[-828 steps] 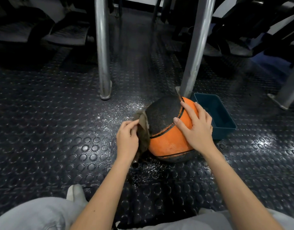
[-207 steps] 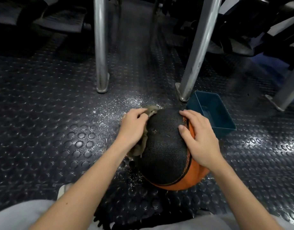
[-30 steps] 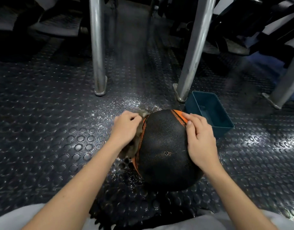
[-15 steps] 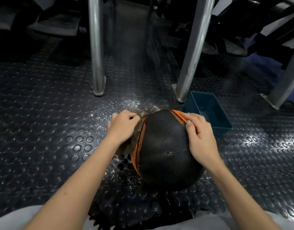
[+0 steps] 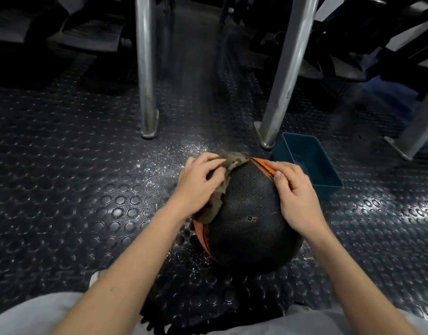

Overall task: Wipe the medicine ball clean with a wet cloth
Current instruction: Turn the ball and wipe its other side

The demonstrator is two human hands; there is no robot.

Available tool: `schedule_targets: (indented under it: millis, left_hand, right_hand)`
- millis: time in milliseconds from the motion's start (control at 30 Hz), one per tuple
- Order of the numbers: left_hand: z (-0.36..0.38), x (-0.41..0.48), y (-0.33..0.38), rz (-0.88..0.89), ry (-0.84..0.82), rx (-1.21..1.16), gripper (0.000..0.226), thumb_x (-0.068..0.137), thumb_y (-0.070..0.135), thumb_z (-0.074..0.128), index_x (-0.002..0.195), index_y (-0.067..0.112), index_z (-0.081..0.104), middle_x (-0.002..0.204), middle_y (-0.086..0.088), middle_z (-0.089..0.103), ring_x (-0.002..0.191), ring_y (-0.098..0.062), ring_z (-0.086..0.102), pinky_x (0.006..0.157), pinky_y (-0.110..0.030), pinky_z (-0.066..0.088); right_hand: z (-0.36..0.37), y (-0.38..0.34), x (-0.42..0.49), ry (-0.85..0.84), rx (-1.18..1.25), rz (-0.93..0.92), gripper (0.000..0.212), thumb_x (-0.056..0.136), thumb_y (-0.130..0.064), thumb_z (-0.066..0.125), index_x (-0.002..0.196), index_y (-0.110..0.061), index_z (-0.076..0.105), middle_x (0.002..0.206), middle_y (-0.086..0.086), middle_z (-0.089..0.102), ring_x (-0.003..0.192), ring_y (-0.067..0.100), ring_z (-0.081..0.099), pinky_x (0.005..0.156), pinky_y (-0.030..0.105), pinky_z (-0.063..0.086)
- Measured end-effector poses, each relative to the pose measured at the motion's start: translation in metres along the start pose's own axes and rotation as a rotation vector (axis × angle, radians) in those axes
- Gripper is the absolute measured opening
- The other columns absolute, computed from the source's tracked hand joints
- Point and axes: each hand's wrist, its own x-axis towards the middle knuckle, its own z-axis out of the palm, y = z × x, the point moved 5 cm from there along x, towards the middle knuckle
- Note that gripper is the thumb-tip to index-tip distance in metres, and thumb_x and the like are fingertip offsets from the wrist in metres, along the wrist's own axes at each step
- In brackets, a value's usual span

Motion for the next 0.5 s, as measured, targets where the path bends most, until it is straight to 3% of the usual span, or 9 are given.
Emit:
schedule_targets:
  millis: [100,167,300,400,500]
  left_hand:
    - [0.000,0.002,-0.011,-0.069,-0.034,-0.042,0.030,0.099,0.028,0.043,0.121,0.018,0.062,0.100,0.029,0.046,0.103,-0.012,0.036,0.092,-0.033,0.027]
    - [-0.004,0.001,-0.020,-0.103,-0.025,-0.032,0.031,0.098,0.029,0.044,0.118,0.017,0.064,0.099,0.026,0.048,0.109,-0.018,0.041,0.097,-0.038,0.031]
    - [-0.018,-0.002,-0.033,-0.204,-0.004,0.151,0.030,0.098,0.025,0.043,0.118,0.016,0.064,0.105,0.014,0.047,0.110,-0.019,0.039,0.101,-0.042,0.031]
    - [-0.025,0.001,0.008,-0.041,0.072,0.018,0.026,0.097,0.025,0.047,0.114,0.018,0.067,0.106,0.015,0.050,0.106,-0.016,0.040,0.093,-0.030,0.029]
    - [-0.006,-0.003,0.040,0.087,-0.085,0.116,0.030,0.097,0.030,0.046,0.121,0.025,0.063,0.109,0.022,0.044,0.106,-0.012,0.034,0.096,-0.029,0.025]
  right_hand:
    - [0.001,-0.001,0.001,-0.007,-0.012,-0.013,0.029,0.101,-0.025,0.037,0.112,-0.048,0.051,0.123,-0.014,0.050,0.120,0.012,0.042,0.101,0.033,0.030]
    - [0.003,-0.003,0.000,-0.007,-0.019,-0.023,0.028,0.100,-0.031,0.035,0.113,-0.048,0.052,0.122,-0.015,0.051,0.119,0.011,0.042,0.100,0.031,0.029]
    - [0.003,-0.001,-0.002,0.004,-0.015,-0.027,0.033,0.092,-0.041,0.029,0.113,-0.051,0.052,0.122,-0.016,0.052,0.119,0.009,0.042,0.099,0.028,0.028]
    - [0.000,0.004,-0.002,0.017,0.014,-0.023,0.032,0.092,-0.039,0.030,0.111,-0.051,0.052,0.118,-0.018,0.053,0.117,0.008,0.042,0.096,0.026,0.028]
    - [-0.002,0.007,0.001,0.035,0.035,-0.014,0.031,0.091,-0.036,0.031,0.108,-0.051,0.053,0.114,-0.019,0.053,0.115,0.009,0.044,0.095,0.026,0.030]
